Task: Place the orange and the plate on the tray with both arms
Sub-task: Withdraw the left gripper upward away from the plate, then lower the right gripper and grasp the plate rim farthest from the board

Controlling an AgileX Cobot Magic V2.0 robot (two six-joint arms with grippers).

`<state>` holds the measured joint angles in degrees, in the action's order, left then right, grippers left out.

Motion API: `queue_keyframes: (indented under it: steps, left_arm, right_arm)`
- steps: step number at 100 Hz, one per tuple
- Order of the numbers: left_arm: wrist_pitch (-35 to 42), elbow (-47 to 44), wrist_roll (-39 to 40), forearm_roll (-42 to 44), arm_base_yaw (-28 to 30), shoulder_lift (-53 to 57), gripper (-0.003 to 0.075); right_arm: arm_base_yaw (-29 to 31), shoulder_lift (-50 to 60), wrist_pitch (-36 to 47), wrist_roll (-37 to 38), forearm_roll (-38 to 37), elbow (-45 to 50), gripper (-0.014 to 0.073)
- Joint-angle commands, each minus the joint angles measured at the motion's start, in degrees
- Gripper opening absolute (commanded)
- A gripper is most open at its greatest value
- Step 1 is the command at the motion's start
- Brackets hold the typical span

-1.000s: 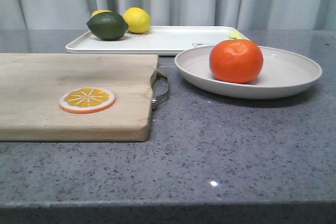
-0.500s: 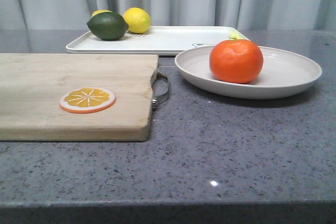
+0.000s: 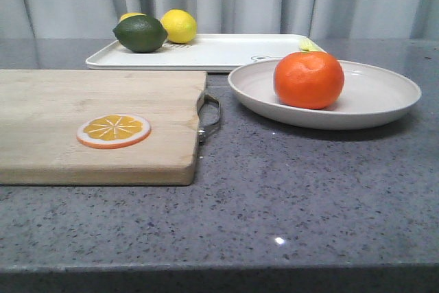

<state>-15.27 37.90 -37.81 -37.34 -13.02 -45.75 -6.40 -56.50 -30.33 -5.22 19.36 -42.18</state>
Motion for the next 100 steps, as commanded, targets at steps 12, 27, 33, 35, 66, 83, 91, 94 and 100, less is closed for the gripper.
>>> queue_keyframes:
  steps: [12,27,33,35,66,83,91,94,100]
  left_arm:
    - [3.1,1.5,0.4,-1.2,0.1,0.1,0.0640]
    - [3.1,1.5,0.4,-1.2,0.1,0.1,0.0640]
    - [3.1,1.5,0.4,-1.2,0.1,0.1,0.0640]
    - [3.1,1.5,0.4,-1.2,0.1,0.1,0.0640]
    - [3.1,1.5,0.4,-1.2,0.1,0.1,0.0640]
    - [3.1,1.5,0.4,-1.2,0.1,0.1,0.0640]
    - [3.1,1.5,0.4,-1.2,0.1,0.1,0.0640]
    - [3.1,1.5,0.4,-1.2,0.1,0.1,0.0640]
    - [3.1,1.5,0.4,-1.2,0.1,0.1,0.0640]
  right_arm:
    - [-1.1,-9.5,7.6,-1.5,2.0,-6.6,0.0539]
    - [-1.1,-15.3,8.4,-1.5,2.0,-10.3,0.0539]
    - [-1.1,-17.4,8.7,-1.5,2.0,-11.3,0.0539]
    - [-1.1,-17.8,8.9,-1.5,2.0,-11.6,0.0539]
    - [-1.1,-24.8,9.6,-1.5,1.9,-13.6,0.0539]
    - [-1.1,-27.5,9.7,-1.5,1.9,-13.6,0.0539]
    - [-1.1,-28.2,9.6,-1.5,1.9,-13.6,0.0538]
    - [-1.1,-28.4,9.5,-1.5,1.9,-13.6,0.0538]
    - [-1.1,-28.3,9.3,-1.5,1.9,-13.6,0.0530]
